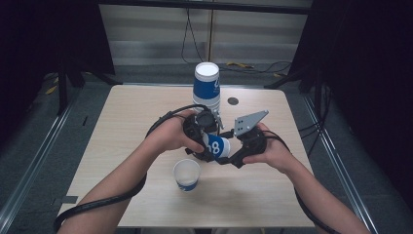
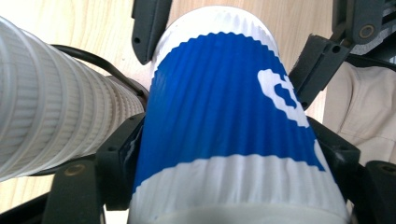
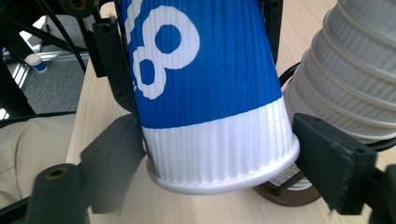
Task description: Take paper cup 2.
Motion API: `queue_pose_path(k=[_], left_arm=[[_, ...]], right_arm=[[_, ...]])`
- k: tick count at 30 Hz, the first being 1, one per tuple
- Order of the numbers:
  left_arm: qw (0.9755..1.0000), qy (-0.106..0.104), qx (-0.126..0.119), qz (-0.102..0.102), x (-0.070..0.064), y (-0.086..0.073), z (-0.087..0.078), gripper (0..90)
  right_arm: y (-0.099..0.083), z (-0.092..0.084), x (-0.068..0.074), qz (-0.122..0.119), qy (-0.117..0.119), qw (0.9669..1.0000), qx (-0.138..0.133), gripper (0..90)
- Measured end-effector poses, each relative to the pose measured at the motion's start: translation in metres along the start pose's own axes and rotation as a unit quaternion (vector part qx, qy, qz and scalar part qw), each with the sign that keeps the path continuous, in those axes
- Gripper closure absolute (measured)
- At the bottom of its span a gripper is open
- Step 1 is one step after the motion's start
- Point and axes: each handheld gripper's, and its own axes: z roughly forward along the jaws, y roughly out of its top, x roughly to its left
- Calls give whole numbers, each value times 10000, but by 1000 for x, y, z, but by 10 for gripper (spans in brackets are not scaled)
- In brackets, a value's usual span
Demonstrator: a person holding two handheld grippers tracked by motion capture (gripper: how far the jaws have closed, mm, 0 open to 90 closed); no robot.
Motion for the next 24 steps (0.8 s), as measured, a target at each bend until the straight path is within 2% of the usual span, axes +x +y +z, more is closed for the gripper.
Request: queue_pose_path(k=[2, 5, 7, 10, 12, 16, 24], left_arm=[[10000, -9, -35, -59, 0, -1, 0, 267], [9999, 55, -91, 32, 0, -1, -1, 270], [9997, 133, -192, 18, 0, -3, -2, 268], [9995, 113, -294, -70, 1, -5, -4, 264], [9991, 136, -403, -32, 1, -7, -5, 265], [9981, 129, -583, -178, 2, -10, -9, 239], [9983, 186, -498, -252, 4, -17, -12, 209]], right_arm=[[-1, 0, 1, 42, 18, 10000, -33, 196], [-1, 0, 1, 98, -20, 9999, -13, 218], [-1, -1, 0, 65, -68, 10000, 0, 228], [-2, -3, -1, 130, -84, 9999, -39, 236], [-2, -4, 0, 178, -96, 9998, -43, 240], [-4, -6, -2, 257, -120, 9996, -35, 248], [-9, -8, -4, 355, -193, 9992, 60, 255]])
